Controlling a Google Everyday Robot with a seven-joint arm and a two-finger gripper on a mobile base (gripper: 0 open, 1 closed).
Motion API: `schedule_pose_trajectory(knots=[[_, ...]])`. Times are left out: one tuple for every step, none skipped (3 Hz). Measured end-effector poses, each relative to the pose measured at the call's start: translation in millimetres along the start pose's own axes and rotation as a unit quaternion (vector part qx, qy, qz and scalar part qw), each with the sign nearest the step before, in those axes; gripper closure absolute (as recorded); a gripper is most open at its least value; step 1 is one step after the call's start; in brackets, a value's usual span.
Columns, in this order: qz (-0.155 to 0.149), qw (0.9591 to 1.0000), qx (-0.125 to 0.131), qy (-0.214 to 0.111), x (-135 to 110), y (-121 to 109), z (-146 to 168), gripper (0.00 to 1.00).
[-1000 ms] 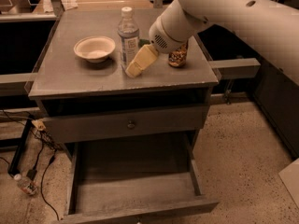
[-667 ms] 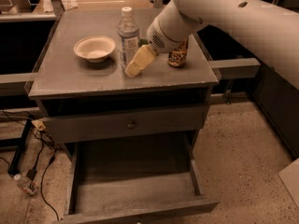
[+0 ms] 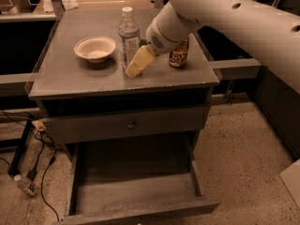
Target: Place blue plastic bottle into middle drawer
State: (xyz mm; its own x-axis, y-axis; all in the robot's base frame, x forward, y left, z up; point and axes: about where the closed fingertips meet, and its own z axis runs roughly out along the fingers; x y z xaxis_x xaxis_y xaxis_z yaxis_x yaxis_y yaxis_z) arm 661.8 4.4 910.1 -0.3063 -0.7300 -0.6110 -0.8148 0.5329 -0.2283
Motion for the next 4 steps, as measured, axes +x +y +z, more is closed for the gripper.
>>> schedule_pose_trajectory(knots=[[0.011, 0.9998, 0.0, -0.019, -14.7, -3.8, 3.9, 0.0], [0.015, 0.9992, 0.0, -0.038, -31.4, -8.6, 10.0, 0.0], [0.018, 0.9986, -0.003, -0.051, -41.7, -11.4, 15.6, 0.0], [0.024, 0.9985, 0.0, -0.049, -40.6, -22.1, 25.7, 0.0]])
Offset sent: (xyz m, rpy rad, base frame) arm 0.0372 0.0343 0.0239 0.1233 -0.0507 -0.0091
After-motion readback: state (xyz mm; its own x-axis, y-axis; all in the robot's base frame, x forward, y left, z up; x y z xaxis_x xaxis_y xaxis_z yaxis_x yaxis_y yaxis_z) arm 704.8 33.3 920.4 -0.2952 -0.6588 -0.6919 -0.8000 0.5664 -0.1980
